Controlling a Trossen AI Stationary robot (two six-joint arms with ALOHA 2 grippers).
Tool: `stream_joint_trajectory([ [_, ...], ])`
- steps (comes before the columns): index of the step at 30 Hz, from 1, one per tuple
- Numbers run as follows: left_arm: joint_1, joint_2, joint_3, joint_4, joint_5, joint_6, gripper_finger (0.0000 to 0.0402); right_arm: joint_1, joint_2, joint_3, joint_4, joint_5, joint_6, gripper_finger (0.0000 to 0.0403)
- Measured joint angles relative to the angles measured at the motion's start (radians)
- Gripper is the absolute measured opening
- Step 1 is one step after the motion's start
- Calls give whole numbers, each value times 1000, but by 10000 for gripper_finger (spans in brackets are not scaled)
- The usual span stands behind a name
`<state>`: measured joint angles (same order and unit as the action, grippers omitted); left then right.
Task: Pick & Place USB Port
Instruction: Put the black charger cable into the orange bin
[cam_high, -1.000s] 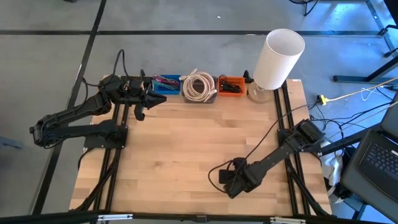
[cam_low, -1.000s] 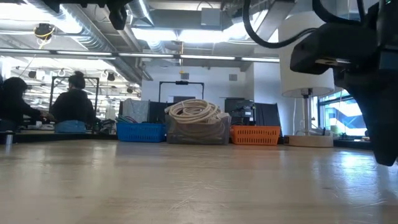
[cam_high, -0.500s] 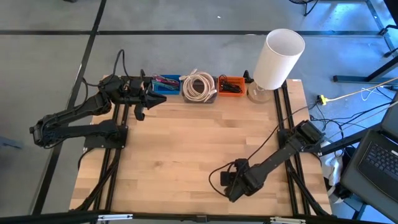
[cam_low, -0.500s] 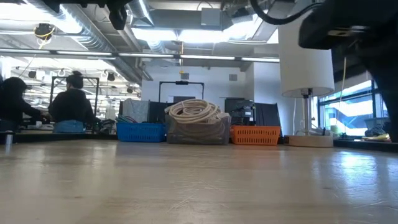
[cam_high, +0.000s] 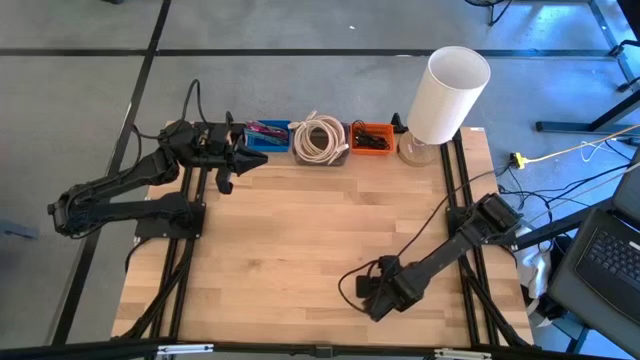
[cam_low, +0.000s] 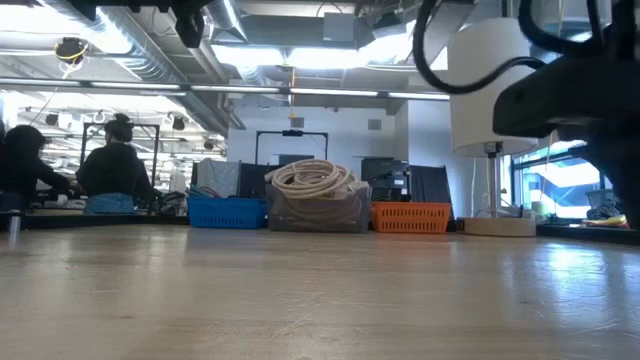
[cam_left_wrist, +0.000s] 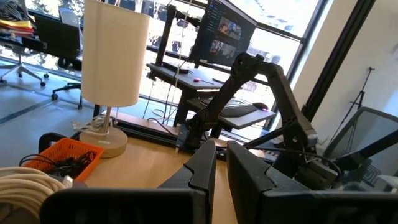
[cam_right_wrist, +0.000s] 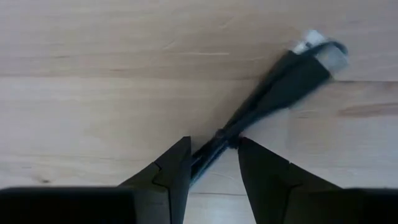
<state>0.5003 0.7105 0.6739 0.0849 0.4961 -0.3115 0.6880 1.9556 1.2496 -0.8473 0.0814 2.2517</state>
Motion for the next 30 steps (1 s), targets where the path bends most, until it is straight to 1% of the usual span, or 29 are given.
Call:
stream_joint_trajectory([
  [3, 0, 0, 0, 0, 0, 0, 31, 0, -10, -44, 63, 3, 0, 135],
  [6, 0, 0, 0, -6, 0, 0, 31, 0, -11, -54, 68, 4, -4, 123],
  [9, 0, 0, 0, -7, 0, -9, 31, 0, -8, -44, 47, 3, -12, 89],
  [13, 0, 0, 0, -7, 0, -9, 31, 1, -5, -28, 51, 3, -58, 21],
  [16, 0, 0, 0, -7, 0, -13, 31, 0, 0, -8, 68, 27, -85, 15],
  [19, 0, 0, 0, -7, 0, -16, 31, 0, 7, 24, 62, 96, -104, 8],
  [21, 0, 0, 0, -7, 0, -17, 31, -2, 6, 54, 62, 163, -132, 6],
  [23, 0, 0, 0, -7, 0, -26, 31, -16, 5, 86, 59, 245, -193, 5],
  [25, 0, 0, 0, -7, 0, -42, 31, -40, 5, 119, 55, 324, -276, 5],
  [27, 0, 0, 0, -7, 0, -45, 31, -75, 4, 150, 57, 388, -392, 5],
  [30, 0, 0, 0, -7, -1, -45, 31, -147, 3, 199, 40, 432, -621, 5],
])
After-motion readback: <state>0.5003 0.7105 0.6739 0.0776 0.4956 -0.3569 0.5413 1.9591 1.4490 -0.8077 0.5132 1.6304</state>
